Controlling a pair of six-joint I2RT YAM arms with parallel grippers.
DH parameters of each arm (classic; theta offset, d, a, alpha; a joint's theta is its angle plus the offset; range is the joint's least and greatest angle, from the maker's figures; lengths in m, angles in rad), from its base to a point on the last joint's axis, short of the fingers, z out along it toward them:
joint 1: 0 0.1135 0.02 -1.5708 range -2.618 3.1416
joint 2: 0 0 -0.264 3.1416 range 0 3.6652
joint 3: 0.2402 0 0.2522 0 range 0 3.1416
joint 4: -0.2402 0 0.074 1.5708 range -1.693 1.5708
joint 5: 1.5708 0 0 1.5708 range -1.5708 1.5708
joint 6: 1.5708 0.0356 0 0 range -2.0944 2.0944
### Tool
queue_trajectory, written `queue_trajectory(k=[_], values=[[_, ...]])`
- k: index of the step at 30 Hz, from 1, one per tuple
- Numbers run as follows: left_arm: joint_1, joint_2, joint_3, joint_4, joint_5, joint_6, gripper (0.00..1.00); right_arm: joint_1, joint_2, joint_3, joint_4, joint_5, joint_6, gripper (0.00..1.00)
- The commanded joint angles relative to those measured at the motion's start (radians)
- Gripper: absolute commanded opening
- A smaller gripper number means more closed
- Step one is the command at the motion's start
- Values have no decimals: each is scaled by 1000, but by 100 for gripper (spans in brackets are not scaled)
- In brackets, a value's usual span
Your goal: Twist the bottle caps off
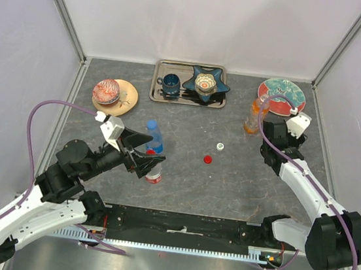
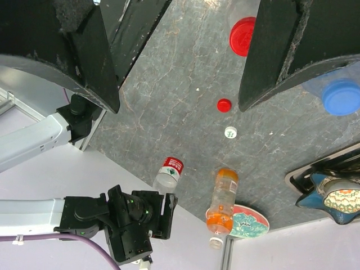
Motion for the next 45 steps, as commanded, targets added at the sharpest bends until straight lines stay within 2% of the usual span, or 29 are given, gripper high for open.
queue_trajectory(k=[1, 5, 9, 13, 16, 18, 20, 21, 22, 26, 27, 28, 30, 34, 39, 45], values=[[-1, 8, -6, 38, 6, -34, 92, -1, -43, 53, -23, -28, 23, 73], [-1, 10, 3, 35, 4, -33, 92, 0, -81, 98, -53, -58, 26, 77], [-1, 22, 17, 37, -11, -24, 92, 36, -144, 170, -104, -74, 18, 86], [-1, 50, 43, 35, -15, -11, 92, 77, -197, 272, -213, -74, 6, 90], [-1, 64, 75, 5, -78, 11, 92, 124, -246, 345, -242, -165, -26, 90], [-1, 73, 104, -31, -152, 27, 92, 175, -277, 362, -219, -349, -63, 89], [-1, 79, 152, -103, -287, 56, 92, 221, -313, 339, -150, -504, -74, 87], [-1, 74, 167, -130, -336, 65, 92, 284, -314, 329, -132, -602, -71, 85], [-1, 71, 188, -167, -438, 82, 92, 321, -304, 329, -116, -629, -59, 85], [-1, 42, 234, -251, -658, 104, 94, 537, -219, 349, -83, -638, -75, 86], [-1, 35, 241, -262, -684, 105, 94, 650, -181, 355, -66, -612, -92, 89], [-1, 21, 250, -273, -716, 105, 94, 707, -155, 380, -37, -527, -117, 91], [-1, 7, 253, -295, -735, 93, 94, 825, -45, 429, -26, -468, -189, 95], [-1, -11, 232, -318, -721, 32, 94, 867, 140, 599, -18, -399, -220, 98], [-1, -19, 210, -325, -694, -4, 94, 867, 305, 697, 40, -373, -204, 98], [-1, -28, 201, -325, -683, -1, 94, 866, 485, 828, 29, -344, -197, 98]])
